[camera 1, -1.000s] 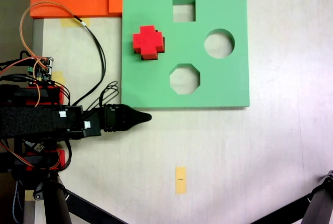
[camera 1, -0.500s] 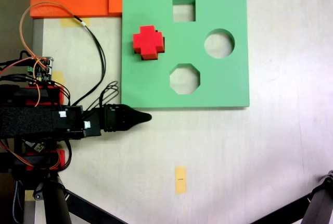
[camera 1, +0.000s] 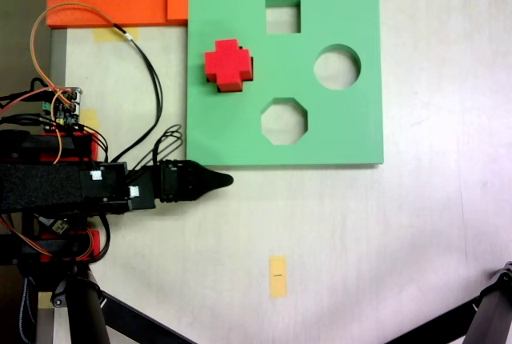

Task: Put the cross columnar block into the corresponding hole

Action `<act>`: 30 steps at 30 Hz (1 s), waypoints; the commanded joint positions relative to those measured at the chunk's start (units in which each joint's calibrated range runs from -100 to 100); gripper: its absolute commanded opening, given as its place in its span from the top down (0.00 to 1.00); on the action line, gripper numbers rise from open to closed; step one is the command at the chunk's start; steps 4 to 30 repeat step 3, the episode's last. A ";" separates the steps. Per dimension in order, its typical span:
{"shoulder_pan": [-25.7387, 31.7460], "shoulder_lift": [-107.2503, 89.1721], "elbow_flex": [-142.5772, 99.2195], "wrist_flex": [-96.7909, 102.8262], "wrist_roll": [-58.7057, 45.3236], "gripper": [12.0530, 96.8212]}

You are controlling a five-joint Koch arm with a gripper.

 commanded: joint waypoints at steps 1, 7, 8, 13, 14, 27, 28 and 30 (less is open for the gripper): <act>0.24 -0.41 -0.98 -5.15 -0.39 0.56; 0.20 -0.41 -0.98 -5.15 -0.39 0.56; 0.20 -0.41 -0.98 -5.15 -0.39 0.56; 0.20 -0.41 -0.98 -5.15 -0.39 0.56; 0.20 -0.41 -0.98 -5.15 -0.39 0.56; 0.20 -0.41 -0.98 -5.15 -0.39 0.56; 0.20 -0.41 -0.98 -5.15 -0.39 0.56; 0.20 -0.41 -0.98 -5.15 -0.39 0.56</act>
